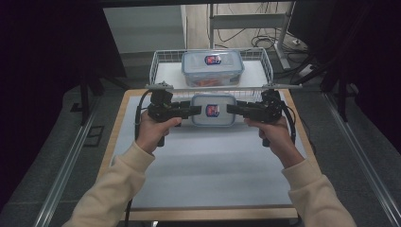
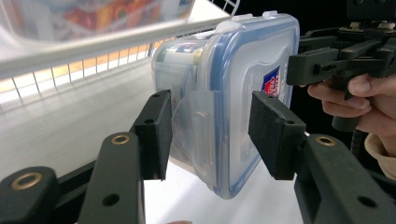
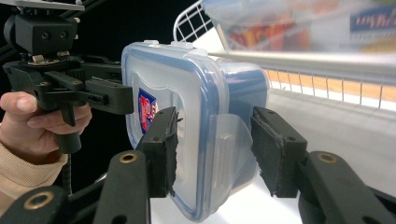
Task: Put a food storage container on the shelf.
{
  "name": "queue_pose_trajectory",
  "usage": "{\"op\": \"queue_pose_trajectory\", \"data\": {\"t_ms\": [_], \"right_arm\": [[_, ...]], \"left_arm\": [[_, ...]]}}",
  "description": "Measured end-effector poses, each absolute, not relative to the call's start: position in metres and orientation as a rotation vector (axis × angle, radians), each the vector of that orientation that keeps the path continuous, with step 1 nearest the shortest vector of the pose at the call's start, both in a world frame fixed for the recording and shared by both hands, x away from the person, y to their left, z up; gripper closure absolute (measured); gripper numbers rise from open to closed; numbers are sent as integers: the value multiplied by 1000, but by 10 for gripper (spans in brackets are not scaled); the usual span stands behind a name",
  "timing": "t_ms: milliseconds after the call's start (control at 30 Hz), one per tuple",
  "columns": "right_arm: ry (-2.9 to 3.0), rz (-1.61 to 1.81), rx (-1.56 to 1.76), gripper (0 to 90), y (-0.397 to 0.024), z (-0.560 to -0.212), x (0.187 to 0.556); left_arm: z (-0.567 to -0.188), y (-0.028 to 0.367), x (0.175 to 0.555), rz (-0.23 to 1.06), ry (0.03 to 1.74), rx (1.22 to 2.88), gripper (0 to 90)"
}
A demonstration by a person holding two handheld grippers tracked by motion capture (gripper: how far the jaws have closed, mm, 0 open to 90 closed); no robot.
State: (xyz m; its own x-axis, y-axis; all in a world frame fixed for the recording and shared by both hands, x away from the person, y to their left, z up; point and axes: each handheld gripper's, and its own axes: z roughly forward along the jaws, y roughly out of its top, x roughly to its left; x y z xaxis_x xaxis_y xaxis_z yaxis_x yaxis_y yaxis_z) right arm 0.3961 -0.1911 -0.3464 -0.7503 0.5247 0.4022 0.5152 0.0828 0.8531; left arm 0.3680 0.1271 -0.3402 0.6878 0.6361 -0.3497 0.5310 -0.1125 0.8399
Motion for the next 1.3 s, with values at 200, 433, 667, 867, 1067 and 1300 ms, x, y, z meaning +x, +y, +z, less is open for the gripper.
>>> {"op": "queue_pose_trajectory", "data": {"t_ms": [200,433,667,867,1067,1300], "right_arm": [[2301,1807,1101,521,-192,-333,403],[2304,1792,1088,521,-193,-323,408],[2292,1809,1084,521,-194,-314,418],[2291,1818,1082,521,-192,-300,433],[2295,1812,1065,521,-187,-278,456],[2304,1787,1060,521,-183,-252,483]], "left_arm": [[-330,127,375,117,926,1756,509],[-323,125,381,123,918,1750,508],[-311,125,390,138,910,1753,508],[-295,127,406,144,914,1750,508],[-274,132,428,146,917,1742,509],[-254,135,458,131,918,1734,508]]}}
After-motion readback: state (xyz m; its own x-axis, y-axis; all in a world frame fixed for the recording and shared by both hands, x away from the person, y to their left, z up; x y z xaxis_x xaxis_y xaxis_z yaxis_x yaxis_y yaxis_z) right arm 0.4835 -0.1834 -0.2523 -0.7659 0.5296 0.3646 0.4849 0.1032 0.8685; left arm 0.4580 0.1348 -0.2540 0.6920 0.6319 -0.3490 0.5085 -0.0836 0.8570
